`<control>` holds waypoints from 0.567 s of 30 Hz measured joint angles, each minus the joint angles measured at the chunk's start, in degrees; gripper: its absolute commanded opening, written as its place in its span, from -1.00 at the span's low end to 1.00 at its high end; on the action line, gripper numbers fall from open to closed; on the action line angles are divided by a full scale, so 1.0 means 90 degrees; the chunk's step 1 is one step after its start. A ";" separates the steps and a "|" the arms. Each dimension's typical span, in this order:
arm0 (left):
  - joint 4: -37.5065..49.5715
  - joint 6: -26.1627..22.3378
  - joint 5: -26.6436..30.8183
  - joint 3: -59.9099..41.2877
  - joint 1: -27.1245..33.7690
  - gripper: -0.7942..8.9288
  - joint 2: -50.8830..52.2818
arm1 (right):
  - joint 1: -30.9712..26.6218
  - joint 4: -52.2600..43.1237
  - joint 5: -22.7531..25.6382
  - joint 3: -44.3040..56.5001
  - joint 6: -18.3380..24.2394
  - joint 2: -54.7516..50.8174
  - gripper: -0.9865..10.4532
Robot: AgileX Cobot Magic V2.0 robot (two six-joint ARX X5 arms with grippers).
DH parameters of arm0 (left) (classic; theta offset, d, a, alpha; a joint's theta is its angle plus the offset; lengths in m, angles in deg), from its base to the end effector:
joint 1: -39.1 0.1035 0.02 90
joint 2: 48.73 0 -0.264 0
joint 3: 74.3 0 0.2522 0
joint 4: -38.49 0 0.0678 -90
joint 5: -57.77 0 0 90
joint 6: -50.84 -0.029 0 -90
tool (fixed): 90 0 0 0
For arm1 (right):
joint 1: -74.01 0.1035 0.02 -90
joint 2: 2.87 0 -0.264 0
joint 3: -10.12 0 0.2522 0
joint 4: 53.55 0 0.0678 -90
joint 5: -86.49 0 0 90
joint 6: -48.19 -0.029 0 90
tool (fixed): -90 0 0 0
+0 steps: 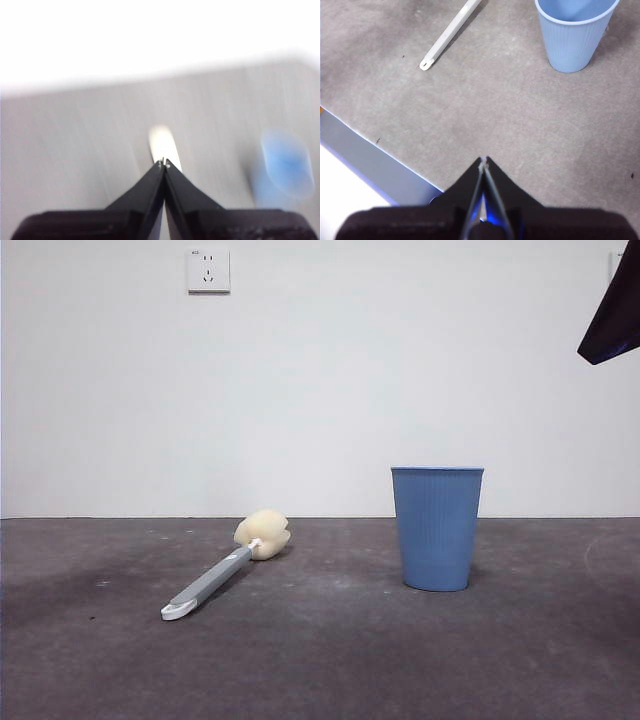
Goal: Pick up the cup brush,pick up the cup,insert the brush into the cup,clean the cup,put the cup brush back,put the cup back to the fixed position on the table
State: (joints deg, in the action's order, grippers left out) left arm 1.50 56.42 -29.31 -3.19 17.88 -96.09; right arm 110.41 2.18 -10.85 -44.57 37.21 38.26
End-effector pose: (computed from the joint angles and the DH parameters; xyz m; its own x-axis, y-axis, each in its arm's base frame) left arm 0.1555 -0.0588 0.3771 0.9247 -0.3044 -0.2287 0.2930 0.9525 -0.0830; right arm 0.1088 0.0848 0.2715 0.5159 0.5390 -0.6658 -0.5497 0.8044 0.2254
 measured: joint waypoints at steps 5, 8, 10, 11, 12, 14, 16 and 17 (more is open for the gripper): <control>0.1637 -0.0216 -0.0301 -0.1226 0.1649 -0.84 0.1472 | 0.0000 0.0000 0.0000 0.0000 0.0000 0.0000 -0.82; 0.1996 -0.0233 -0.0299 -0.2076 0.2103 -0.84 0.2220 | 0.0000 0.0000 0.0002 0.0000 0.0000 0.0000 -0.82; 0.2164 -0.0238 -0.0301 -0.2676 0.2322 -0.84 0.2705 | 0.0000 0.0000 0.0002 0.0000 0.0000 0.0000 -0.82; 0.2225 -0.0238 -0.0301 -0.3009 0.2419 -0.84 0.2953 | 0.0000 0.0000 0.0002 0.0000 0.0000 0.0000 -0.82; 0.2285 -0.0240 -0.0301 -0.3349 0.2499 -0.84 0.3191 | 0.0000 0.0000 0.0000 0.0000 0.0000 0.0000 -0.82; 0.2344 -0.0238 -0.0299 -0.3973 0.2608 -0.84 0.3604 | 0.0000 0.0000 0.0000 0.0000 0.0000 0.0000 -0.82; 0.2351 -0.0238 -0.0301 -0.4558 0.2659 -0.84 0.3961 | 0.0000 0.0000 0.0000 0.0000 0.0000 0.0000 -0.82; 0.2351 -0.0238 -0.0301 -0.4828 0.2676 -0.84 0.4121 | 0.0000 0.0000 0.0000 0.0000 0.0000 0.0000 -0.82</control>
State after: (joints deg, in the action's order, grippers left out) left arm 22.66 54.28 -32.02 -46.64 41.97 -58.99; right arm 110.41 2.18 -10.85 -44.57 37.21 38.26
